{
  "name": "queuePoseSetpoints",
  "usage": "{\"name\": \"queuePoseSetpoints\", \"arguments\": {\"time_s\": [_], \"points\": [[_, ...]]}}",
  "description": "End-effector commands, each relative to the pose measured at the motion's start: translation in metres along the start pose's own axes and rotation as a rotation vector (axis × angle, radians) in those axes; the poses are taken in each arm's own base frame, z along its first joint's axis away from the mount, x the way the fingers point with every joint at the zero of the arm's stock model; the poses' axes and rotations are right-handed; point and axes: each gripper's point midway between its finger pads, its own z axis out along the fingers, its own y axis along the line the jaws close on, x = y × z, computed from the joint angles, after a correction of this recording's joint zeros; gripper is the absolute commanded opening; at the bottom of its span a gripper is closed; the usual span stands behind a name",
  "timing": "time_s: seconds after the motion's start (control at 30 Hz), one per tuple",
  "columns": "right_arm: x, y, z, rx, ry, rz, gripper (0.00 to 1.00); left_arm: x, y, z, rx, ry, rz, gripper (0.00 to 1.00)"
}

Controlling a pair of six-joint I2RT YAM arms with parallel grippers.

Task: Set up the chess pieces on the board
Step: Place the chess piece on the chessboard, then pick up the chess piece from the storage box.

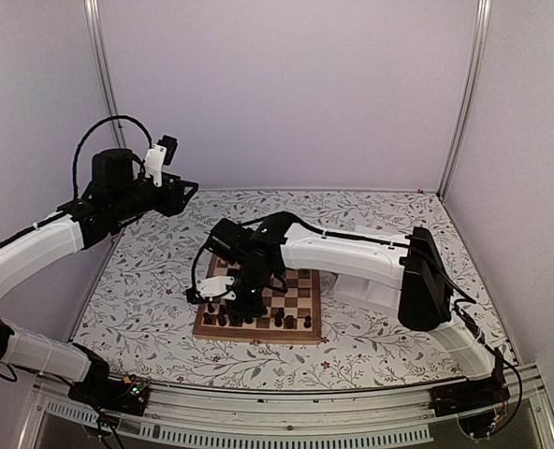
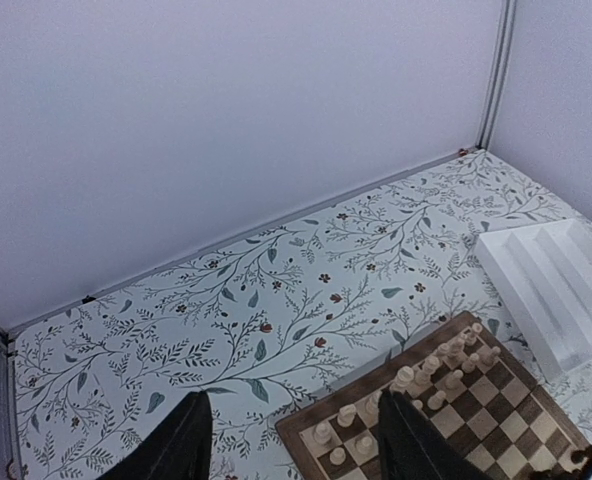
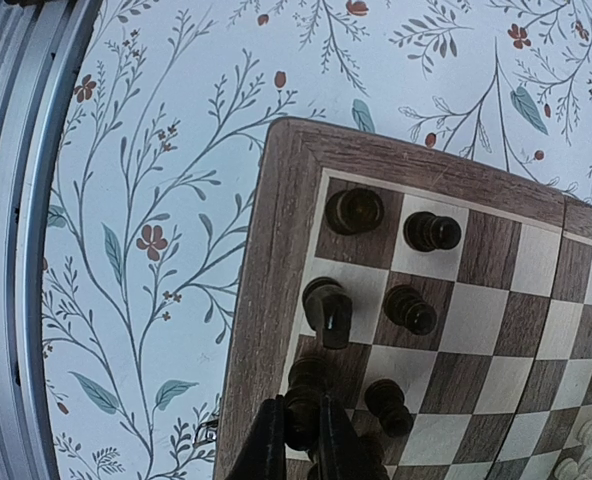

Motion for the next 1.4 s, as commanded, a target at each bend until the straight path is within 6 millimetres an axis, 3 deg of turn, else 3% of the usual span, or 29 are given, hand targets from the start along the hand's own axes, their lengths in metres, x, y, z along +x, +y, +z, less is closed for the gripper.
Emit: {"name": "queuePoseSetpoints", "arguments": {"time_s": [0.0, 0.2, 0.37, 0.5, 0.63, 0.73, 0.77, 0.9, 1.03, 1.1, 1.27, 1.33, 1.37], "points": [[0.001, -0.005, 0.008, 0.018, 0.013, 0.011, 0.12, -0.003, -0.004, 0.001, 0.018, -0.005, 0.005, 0.59], [-0.005, -0.005, 0.002, 0.021, -0.011, 0.015, 0.22, -0.004, -0.004, 0.001, 0.02, -0.007, 0.007, 0.59], [-0.014, -0.007, -0.016, 0.042, -0.043, 0.011, 0.27, -0.003, -0.004, 0.001, 0.019, -0.006, 0.008, 0.59], [-0.029, -0.006, -0.048, 0.059, -0.101, -0.01, 0.29, -0.003, -0.004, 0.001, 0.019, -0.005, 0.01, 0.59], [-0.04, -0.003, -0.094, 0.096, -0.166, -0.034, 0.31, -0.004, -0.006, 0.001, 0.032, -0.011, 0.018, 0.59], [-0.028, -0.005, -0.109, 0.138, -0.168, -0.035, 0.31, -0.004, -0.016, 0.002, 0.079, -0.016, 0.032, 0.59], [-0.022, -0.009, -0.123, 0.165, -0.181, -0.03, 0.31, -0.004, -0.02, 0.003, 0.093, -0.012, 0.036, 0.59], [0.032, -0.035, -0.156, 0.237, -0.201, 0.059, 0.31, -0.013, -0.053, 0.003, 0.152, -0.002, 0.079, 0.59], [0.116, -0.063, -0.185, 0.32, -0.191, 0.215, 0.32, -0.014, -0.1, 0.003, 0.254, 0.03, 0.119, 0.58], [0.164, -0.069, -0.201, 0.37, -0.163, 0.306, 0.32, -0.011, -0.125, 0.005, 0.317, 0.055, 0.126, 0.58], [0.28, -0.073, -0.219, 0.424, -0.098, 0.546, 0.3, 0.004, -0.189, 0.016, 0.451, 0.1, 0.13, 0.56], [0.322, -0.075, -0.227, 0.443, -0.088, 0.659, 0.29, 0.006, -0.209, 0.023, 0.494, 0.106, 0.115, 0.56], [0.331, -0.072, -0.226, 0.434, -0.087, 0.69, 0.29, 0.005, -0.218, 0.028, 0.508, 0.111, 0.107, 0.56]]}}
